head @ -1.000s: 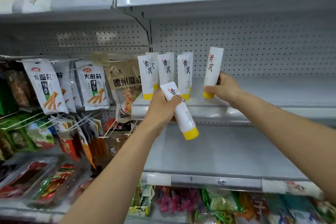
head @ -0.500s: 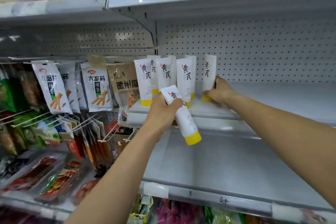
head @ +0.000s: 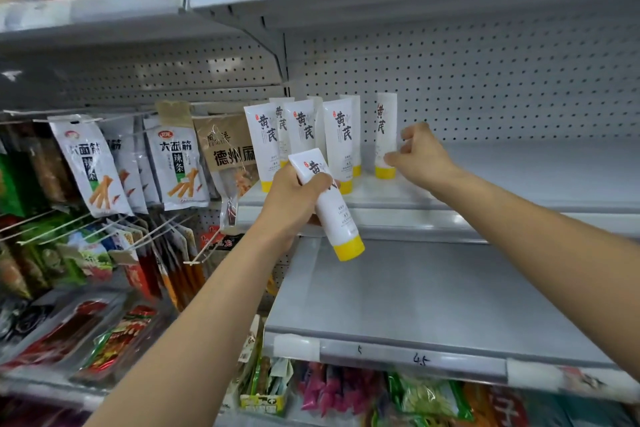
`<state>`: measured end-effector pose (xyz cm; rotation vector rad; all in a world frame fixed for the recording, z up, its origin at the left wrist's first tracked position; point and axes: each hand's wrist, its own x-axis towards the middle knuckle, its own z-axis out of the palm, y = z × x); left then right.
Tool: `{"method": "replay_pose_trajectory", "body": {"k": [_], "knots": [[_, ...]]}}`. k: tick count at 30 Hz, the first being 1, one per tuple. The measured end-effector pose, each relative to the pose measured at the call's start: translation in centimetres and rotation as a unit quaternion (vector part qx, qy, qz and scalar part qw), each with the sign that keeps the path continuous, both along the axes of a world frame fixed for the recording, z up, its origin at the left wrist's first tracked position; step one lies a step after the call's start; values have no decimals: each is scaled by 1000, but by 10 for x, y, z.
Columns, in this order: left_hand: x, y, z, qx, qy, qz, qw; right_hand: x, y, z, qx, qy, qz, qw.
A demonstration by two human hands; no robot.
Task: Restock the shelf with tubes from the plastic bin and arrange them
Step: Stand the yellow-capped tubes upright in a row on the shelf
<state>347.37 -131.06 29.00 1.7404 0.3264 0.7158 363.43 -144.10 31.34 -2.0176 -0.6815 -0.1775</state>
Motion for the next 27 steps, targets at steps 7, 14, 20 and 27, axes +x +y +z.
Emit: {"method": "replay_pose_trajectory", "body": {"k": [7, 14, 20, 27], "knots": [[-2, -9, 13, -3, -40, 27, 999, -78, -6, -6, -184, 14, 250, 950], [-9, -16, 18, 34, -60, -25, 997, -79, 0, -17, -130, -14, 171, 977], [-10, -3, -4, 192, 7, 3, 981, -52, -3, 0, 36, 28, 115, 992], [-10, 2, -18, 294, 57, 31, 954, -16, 5, -11, 27, 46, 56, 997]]}}
